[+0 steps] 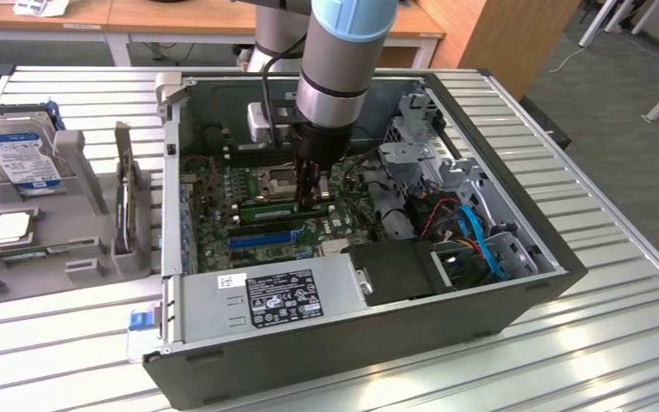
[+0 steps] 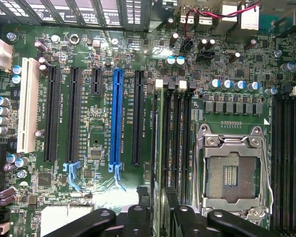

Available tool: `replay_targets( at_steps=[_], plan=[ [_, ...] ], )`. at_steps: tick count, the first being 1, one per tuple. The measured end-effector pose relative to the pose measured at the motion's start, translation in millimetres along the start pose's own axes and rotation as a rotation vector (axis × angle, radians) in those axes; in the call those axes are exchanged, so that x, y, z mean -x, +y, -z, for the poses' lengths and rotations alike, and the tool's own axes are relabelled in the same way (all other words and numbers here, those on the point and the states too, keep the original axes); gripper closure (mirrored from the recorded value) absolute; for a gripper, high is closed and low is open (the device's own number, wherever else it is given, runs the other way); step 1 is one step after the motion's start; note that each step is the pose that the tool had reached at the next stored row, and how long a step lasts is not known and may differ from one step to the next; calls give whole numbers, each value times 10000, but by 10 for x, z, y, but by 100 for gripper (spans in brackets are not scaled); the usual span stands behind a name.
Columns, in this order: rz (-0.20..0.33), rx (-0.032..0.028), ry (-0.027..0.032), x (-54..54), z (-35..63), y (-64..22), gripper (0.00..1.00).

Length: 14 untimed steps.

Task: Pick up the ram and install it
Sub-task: 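Insert the ram into the slot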

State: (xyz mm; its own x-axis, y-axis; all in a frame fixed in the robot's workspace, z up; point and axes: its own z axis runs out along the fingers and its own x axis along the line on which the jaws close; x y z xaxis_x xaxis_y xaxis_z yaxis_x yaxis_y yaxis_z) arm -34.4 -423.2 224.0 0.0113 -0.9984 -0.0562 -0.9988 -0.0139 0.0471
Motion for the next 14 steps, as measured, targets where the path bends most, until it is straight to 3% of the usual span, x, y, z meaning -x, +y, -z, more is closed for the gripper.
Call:
replay_targets(
  at_steps=[1, 6, 14],
  plan=[
    [0, 0, 1, 0, 0, 0, 74],
    [0, 1, -1, 0, 6, 1, 74],
    [3, 0, -43, 6, 113, 4, 74]
  ],
)
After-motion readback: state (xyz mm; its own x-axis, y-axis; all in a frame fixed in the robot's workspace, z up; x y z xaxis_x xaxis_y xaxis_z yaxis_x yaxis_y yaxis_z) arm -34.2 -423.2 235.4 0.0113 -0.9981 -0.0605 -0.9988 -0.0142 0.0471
